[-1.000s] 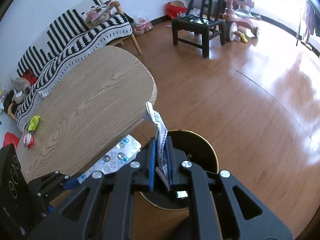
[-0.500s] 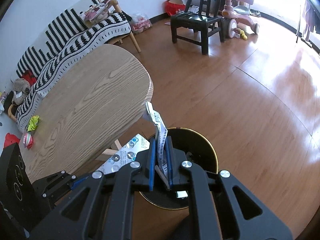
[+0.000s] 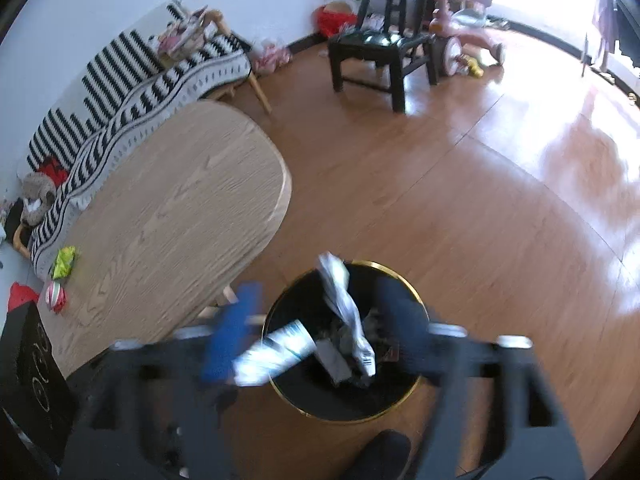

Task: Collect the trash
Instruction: 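Carry the blister pack and wrapper strip over the bin and open both tools, then move both tools back over the table toward the doll and popcorn bag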

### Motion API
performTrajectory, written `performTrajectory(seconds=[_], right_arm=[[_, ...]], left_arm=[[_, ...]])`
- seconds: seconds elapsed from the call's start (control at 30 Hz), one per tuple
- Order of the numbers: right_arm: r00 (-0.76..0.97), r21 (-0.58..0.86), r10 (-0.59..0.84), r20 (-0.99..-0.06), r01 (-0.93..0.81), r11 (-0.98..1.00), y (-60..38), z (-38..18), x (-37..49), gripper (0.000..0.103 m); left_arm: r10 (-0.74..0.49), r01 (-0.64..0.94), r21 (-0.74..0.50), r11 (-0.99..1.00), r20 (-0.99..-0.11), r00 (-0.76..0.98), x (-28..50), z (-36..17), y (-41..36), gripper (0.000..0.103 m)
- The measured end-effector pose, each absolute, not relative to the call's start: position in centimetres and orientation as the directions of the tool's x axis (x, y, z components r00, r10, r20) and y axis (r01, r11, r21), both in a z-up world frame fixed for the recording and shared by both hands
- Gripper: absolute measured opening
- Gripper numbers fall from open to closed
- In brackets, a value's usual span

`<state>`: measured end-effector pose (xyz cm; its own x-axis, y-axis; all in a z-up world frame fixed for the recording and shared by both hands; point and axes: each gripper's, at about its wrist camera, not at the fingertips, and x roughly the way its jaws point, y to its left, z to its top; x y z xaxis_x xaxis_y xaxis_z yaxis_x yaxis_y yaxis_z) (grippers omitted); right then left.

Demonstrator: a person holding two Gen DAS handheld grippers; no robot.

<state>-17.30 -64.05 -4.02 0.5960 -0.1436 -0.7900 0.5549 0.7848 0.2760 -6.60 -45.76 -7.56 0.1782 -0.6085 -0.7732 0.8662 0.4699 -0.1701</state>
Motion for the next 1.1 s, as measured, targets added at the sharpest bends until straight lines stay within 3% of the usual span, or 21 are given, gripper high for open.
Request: performTrajectory(seconds=[0.2, 0.6, 0.73, 1.1], right_arm=[[0.604, 0.278, -0.14, -0.785, 0.546, 0.79, -63.9, -3.8, -17.2, 0.075], [0.622, 0.261, -0.138, -0.771, 0.505, 0.823, -62.1, -2.6, -15.2, 0.076], [0.635, 0.254, -0.12, -0.763, 0.466, 0.848, -59.8, -1.6, -12.9, 0.083], [0.685, 0.303, 0.055, -0.726, 0.248, 0.92, -47.3, 0.9, -2.7, 0.084]], left_arm=[[-0.604, 0.868, -0.169, 0.467, -0.778, 0.173, -6.7, -7.7, -46.1, 0.066], [-0.6, 0.839, -0.14, 0.525, -0.761, 0.248, -5.0, -6.1, -42.7, 0.085], [-0.58, 0.803, -0.115, 0.585, -0.751, 0.315, -3.1, -4.8, -39.2, 0.089], [-0.426, 0.552, -0.075, 0.831, -0.725, 0.542, 5.2, -1.2, -22.1, 0.092]])
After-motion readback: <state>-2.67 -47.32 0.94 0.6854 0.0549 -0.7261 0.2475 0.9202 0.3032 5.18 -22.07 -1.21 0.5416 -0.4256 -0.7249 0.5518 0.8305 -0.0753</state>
